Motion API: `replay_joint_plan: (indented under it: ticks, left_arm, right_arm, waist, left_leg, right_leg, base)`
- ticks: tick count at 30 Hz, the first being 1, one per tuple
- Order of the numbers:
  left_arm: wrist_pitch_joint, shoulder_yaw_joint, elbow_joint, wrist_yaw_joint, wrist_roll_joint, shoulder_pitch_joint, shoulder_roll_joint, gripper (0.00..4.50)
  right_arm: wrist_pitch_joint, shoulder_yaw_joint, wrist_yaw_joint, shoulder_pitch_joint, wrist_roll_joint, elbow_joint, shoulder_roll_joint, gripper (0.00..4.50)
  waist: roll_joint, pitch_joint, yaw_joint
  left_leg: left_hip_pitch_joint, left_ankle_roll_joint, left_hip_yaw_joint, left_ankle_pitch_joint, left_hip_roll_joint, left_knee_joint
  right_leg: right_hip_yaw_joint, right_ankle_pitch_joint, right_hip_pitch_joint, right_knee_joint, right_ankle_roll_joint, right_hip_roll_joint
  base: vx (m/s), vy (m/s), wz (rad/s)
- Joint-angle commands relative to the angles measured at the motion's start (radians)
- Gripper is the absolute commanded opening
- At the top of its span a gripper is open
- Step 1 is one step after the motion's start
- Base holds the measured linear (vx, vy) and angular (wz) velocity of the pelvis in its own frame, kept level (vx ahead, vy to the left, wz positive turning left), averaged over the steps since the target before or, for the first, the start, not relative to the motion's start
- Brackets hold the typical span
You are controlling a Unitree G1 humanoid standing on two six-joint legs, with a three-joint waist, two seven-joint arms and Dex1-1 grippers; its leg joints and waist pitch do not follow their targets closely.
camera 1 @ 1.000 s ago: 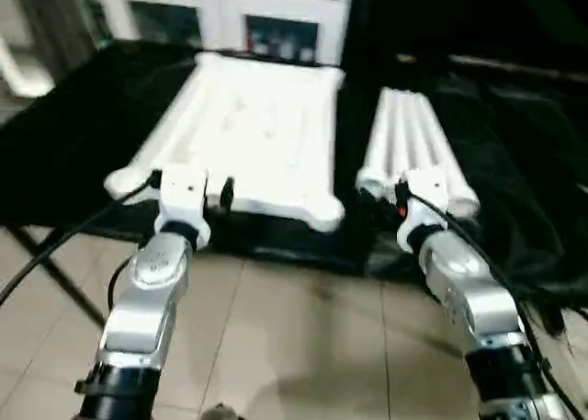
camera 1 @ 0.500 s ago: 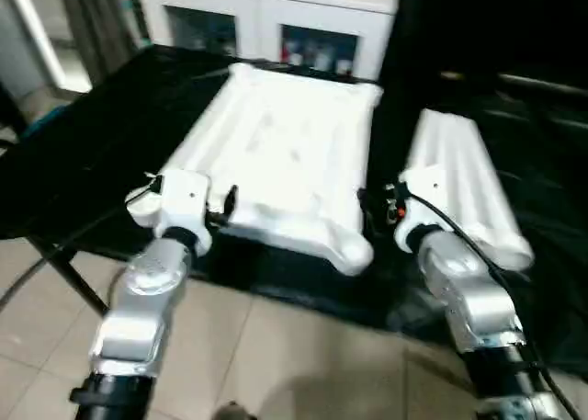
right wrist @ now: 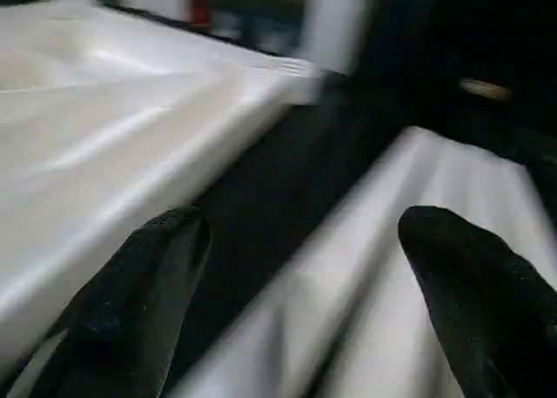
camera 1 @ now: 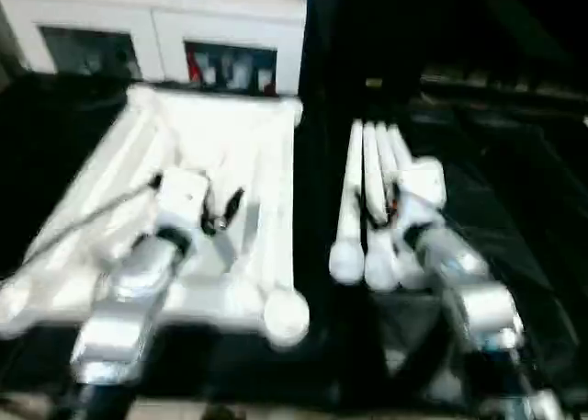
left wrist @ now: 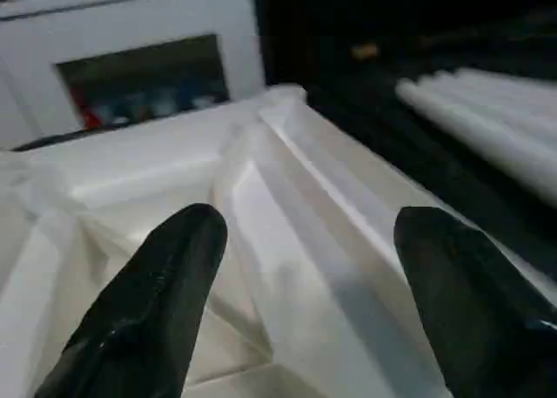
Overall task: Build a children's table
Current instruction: Move to table
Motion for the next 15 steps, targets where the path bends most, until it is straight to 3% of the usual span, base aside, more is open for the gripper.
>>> replay_joint_plan:
  ticks: [1,2,3,4,5,6,7,8,9,10,13,14,15]
  left_arm:
    - [-0.027,-0.003,-0.029,-0.115,-0.044,0.003,0.039,3.63]
    - [-0.034,-0.001,-0.032,-0.158,-0.061,0.001,0.058,3.63]
    - [-0.04,0.0,-0.032,-0.183,-0.07,-0.001,0.069,3.63]
    - [-0.048,-0.001,-0.033,-0.205,-0.083,-0.002,0.078,3.63]
    - [-0.061,-0.003,-0.033,-0.226,-0.09,-0.003,0.09,3.63]
    - [-0.061,-0.003,-0.033,-0.226,-0.09,-0.003,0.09,3.63]
    - [-0.064,-0.02,-0.038,-0.315,-0.117,-0.005,0.142,3.63]
    - [-0.037,-0.032,-0.044,-0.357,-0.13,-0.007,0.169,3.63]
    - [-0.037,-0.032,-0.044,-0.357,-0.13,-0.007,0.169,3.63]
    - [0.005,-0.056,-0.052,-0.416,-0.138,-0.015,0.207,3.63]
    - [0.043,-0.099,-0.049,-0.486,-0.122,-0.027,0.259,3.63]
    - [0.118,-0.129,-0.05,-0.554,-0.141,-0.036,0.297,3.63]
    - [0.122,-0.131,-0.051,-0.557,-0.142,-0.036,0.299,3.63]
  right_arm:
    - [0.003,-0.003,0.1,0.014,0.042,-0.066,-0.061,3.91]
    - [0.003,-0.002,0.137,0.013,0.06,-0.081,-0.078,3.91]
    - [0.003,-0.002,0.159,0.012,0.068,-0.088,-0.088,3.91]
    - [0.005,-0.007,0.174,0.009,0.072,-0.09,-0.092,3.91]
    - [0.012,-0.011,0.198,0.005,0.082,-0.094,-0.101,3.91]
    - [0.012,-0.011,0.198,0.005,0.082,-0.094,-0.101,3.91]
    - [0.026,-0.012,0.277,-0.01,0.114,-0.112,-0.137,3.91]
    - [0.033,-0.007,0.318,-0.016,0.129,-0.121,-0.156,3.91]
    - [0.033,-0.007,0.318,-0.016,0.129,-0.121,-0.156,3.91]
    - [0.05,0.003,0.377,-0.025,0.15,-0.134,-0.189,3.91]
    - [0.069,0.021,0.453,-0.032,0.171,-0.148,-0.235,3.91]
    - [0.074,0.041,0.514,-0.035,0.175,-0.153,-0.278,3.91]
    - [0.074,0.042,0.517,-0.035,0.175,-0.153,-0.28,3.91]
  waist:
    - [0.022,-0.077,-0.008]
    - [0.007,-0.057,0.011]
    - [0.007,-0.046,0.035]
    - [0.003,-0.036,0.026]
    - [0.022,-0.031,0.023]
    - [0.02,-0.025,0.015]
    - [0.03,-0.025,0.012]
    - [0.028,-0.024,0.008]
    - [0.034,-0.024,0.01]
    - [0.035,-0.025,0.013]
    - [0.032,-0.028,0.018]
    - [0.029,-0.032,0.019]
    - [0.028,-0.032,0.021]
  left_leg:
    - [0.082,0.348,-0.083,0.475,0.165,-0.048]
    - [0.016,0.223,0.0,0.176,0.066,-0.053]
    - [0.034,0.083,0.031,-0.06,0.053,-0.06]
    - [0.036,0.044,0.038,-0.12,0.055,-0.074]
    - [0.06,-0.01,0.042,-0.242,0.073,-0.099]
    - [0.067,-0.022,0.045,-0.315,0.077,-0.111]
    - [0.078,-0.039,0.043,-0.387,0.084,-0.119]
    - [0.076,-0.068,0.037,-0.494,0.088,-0.133]
    - [0.085,-0.081,0.038,-0.53,0.088,-0.136]
    - [0.094,-0.083,0.041,-0.532,0.086,-0.134]
    - [0.086,-0.067,0.049,-0.465,0.087,-0.135]
    - [0.084,-0.049,0.058,-0.404,0.087,-0.133]
    - [0.085,-0.045,0.06,-0.402,0.085,-0.132]
  right_leg:
    - [0.128,0.274,0.002,-0.042,0.051,-0.189]
    - [0.118,0.243,0.052,-0.102,-0.01,-0.192]
    - [0.11,0.044,0.057,-0.142,-0.048,-0.183]
    - [0.104,-0.056,0.06,-0.149,-0.063,-0.171]
    - [0.09,-0.239,0.05,-0.155,-0.098,-0.145]
    - [0.09,-0.306,0.045,-0.16,-0.103,-0.137]
    - [0.09,-0.355,0.04,-0.163,-0.109,-0.139]
    - [0.094,-0.409,0.045,-0.165,-0.1,-0.146]
    - [0.096,-0.409,0.038,-0.169,-0.099,-0.15]
    - [0.101,-0.395,0.036,-0.172,-0.103,-0.155]
    - [0.108,-0.343,0.041,-0.168,-0.105,-0.157]
    - [0.107,-0.291,0.042,-0.161,-0.111,-0.153]
    - [0.105,-0.297,0.04,-0.16,-0.111,-0.151]
  base:
    - [0.0,0.0,0.0]
    - [0.0,0.0,0.0]
    - [0.0,0.0,0.0]
    - [-0.059,0.046,-0.04]
    - [-0.064,0.051,-0.02]
    - [-0.064,0.051,-0.02]
    - [-0.059,0.064,-0.05]
    - [-0.047,0.069,-0.12]
    - [-0.074,0.096,-0.13]
    - [-0.048,0.062,-0.1]
    - [0.0,0.0,0.0]
    - [0.0,0.0,0.0]
    - [0.0,0.0,0.0]
